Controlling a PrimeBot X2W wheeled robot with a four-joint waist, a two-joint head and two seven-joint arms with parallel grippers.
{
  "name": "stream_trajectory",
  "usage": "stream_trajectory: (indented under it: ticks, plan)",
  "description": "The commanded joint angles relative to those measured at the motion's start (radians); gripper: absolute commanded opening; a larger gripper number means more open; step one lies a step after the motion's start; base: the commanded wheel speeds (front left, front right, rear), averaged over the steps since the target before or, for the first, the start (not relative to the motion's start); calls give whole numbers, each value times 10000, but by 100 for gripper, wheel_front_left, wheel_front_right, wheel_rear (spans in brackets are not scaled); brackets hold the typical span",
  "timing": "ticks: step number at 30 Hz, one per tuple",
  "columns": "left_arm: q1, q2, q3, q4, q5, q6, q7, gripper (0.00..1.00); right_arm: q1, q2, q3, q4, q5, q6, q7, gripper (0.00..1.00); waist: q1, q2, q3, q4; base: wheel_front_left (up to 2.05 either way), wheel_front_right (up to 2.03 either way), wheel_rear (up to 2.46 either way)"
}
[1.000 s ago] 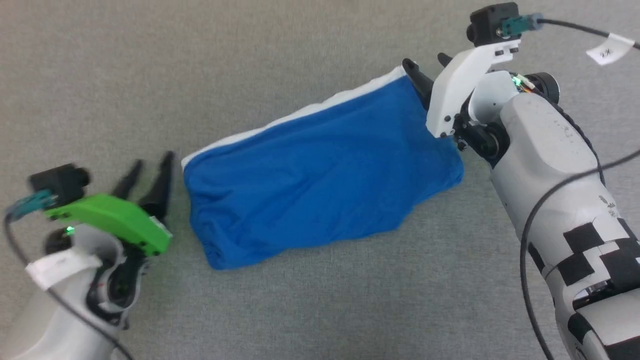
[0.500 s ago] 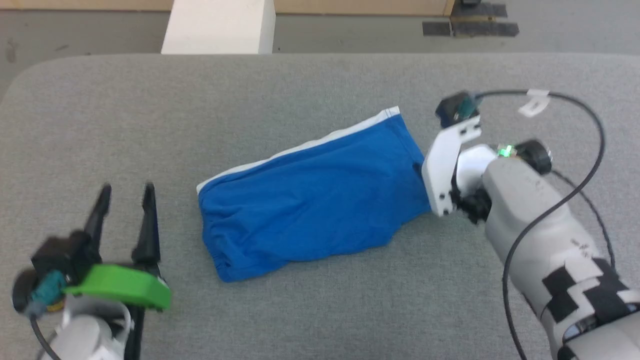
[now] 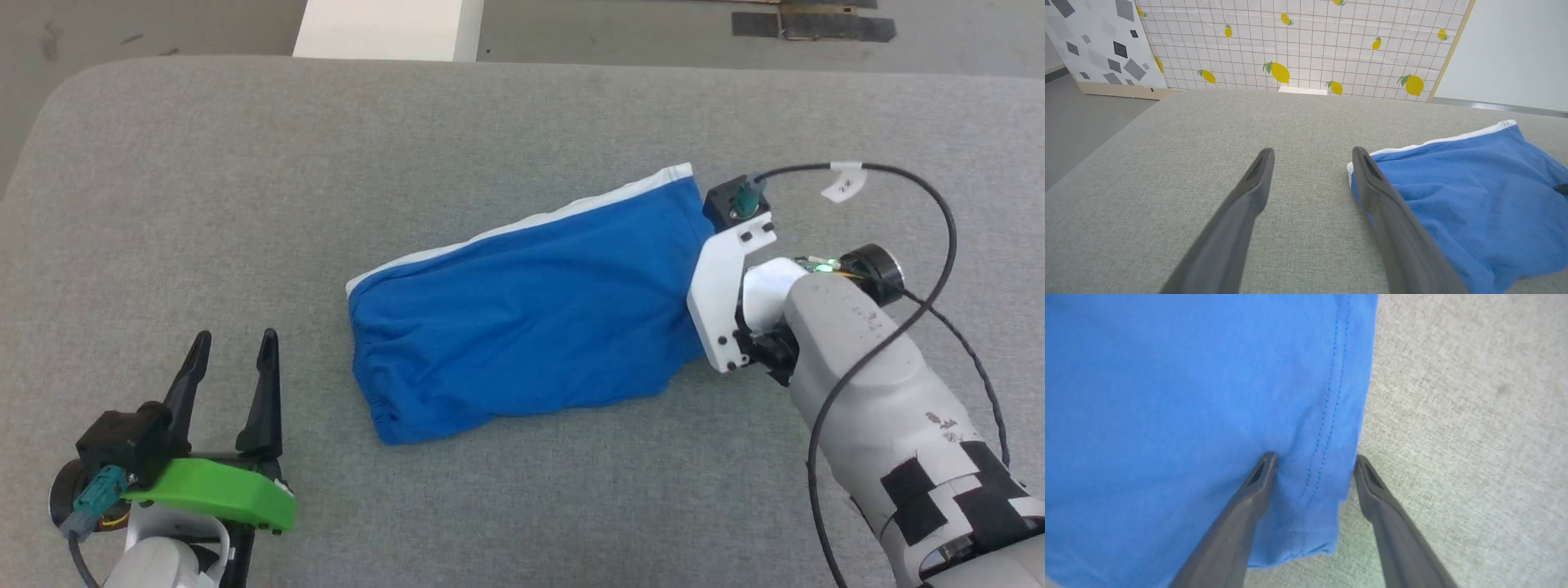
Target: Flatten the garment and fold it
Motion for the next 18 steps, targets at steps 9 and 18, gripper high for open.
stream_trajectory:
  ticks: [9,18]
  plan:
    - [-395,-33,-924,-951,-834,-41,3554,100,704,-10,-405,-912,-161,-17,822,0,0,-1,27,-56,0,0,0]
    - [-1096,362,-1729,-1637,-1271,1058,7946,100,1059,-10,-596,-2075,-393,-17,1241,0,0,-1,208,-250,0,0,0]
